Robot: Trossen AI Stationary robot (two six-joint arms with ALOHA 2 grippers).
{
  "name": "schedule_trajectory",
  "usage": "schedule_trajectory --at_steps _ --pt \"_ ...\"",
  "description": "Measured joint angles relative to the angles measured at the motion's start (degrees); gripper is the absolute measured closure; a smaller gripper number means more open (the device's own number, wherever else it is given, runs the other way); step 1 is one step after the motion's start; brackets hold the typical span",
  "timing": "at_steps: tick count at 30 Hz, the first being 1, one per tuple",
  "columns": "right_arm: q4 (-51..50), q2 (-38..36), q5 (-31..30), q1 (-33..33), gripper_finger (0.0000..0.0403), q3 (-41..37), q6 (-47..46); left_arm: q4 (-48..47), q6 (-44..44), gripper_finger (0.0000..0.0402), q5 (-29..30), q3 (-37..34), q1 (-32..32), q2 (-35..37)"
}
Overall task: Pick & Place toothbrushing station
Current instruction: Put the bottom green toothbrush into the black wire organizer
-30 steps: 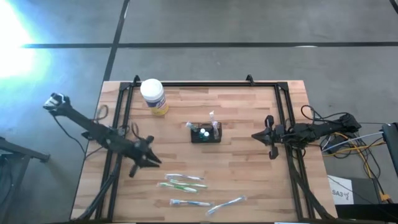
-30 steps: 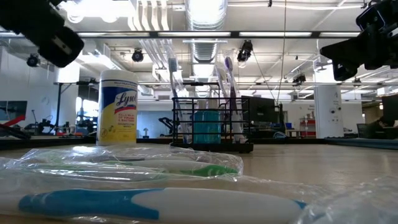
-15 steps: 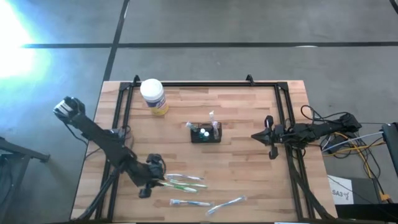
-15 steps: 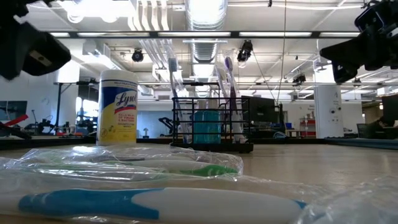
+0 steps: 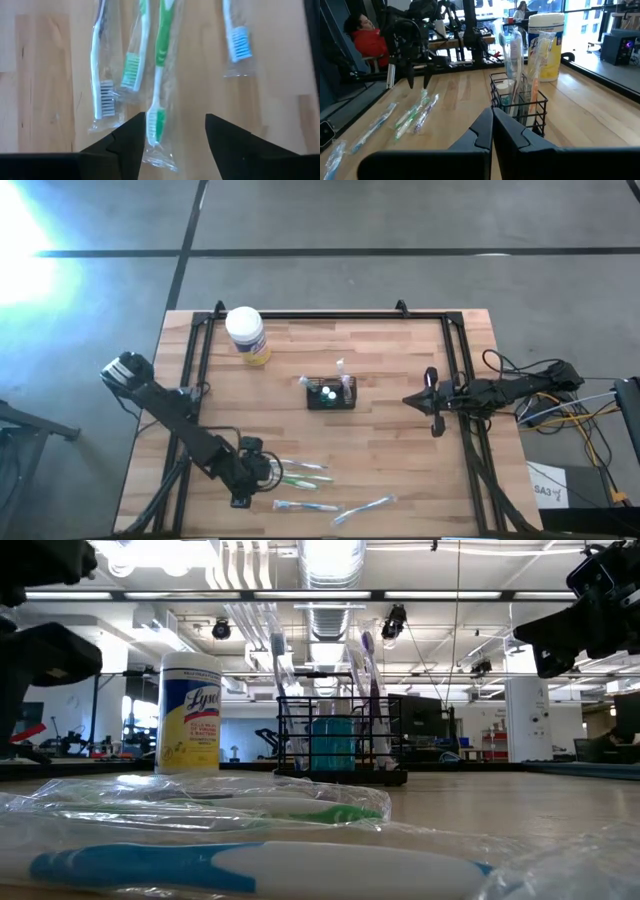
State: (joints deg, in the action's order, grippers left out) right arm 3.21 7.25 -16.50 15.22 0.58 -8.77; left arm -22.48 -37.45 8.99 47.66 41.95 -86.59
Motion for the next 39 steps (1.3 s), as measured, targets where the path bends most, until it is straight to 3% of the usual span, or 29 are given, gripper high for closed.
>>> schedule_trajectory --at_steps 15,20,28,34,39 --pt "0.0 0.0 0.0 0.0 0.0394 0.0 1.0 -0.4 1.8 0.0211 0.1 0.0 -0.1 -4.8" --pt "0.1 0.0 0.0 0.0 0.0394 0.0 1.0 -0.4 2.1 0.0259 0.1 -0.1 -0.1 -5.3" --pt "0.1 0.0 0.0 0.0 0.0394 0.0 1.0 -0.1 3.9 0.0386 -1.5 -0.1 -0.1 -5.0" --pt "0.0 0.0 0.0 0.0 0.0394 0.0 1.0 -1.3 4.9 0.039 -3.6 -0.1 0.0 -2.6" --pt "0.1 0.0 -0.1 0.0 0.0394 0.0 1.0 -3.4 6.4 0.0397 -1.7 -0.1 0.0 3.6"
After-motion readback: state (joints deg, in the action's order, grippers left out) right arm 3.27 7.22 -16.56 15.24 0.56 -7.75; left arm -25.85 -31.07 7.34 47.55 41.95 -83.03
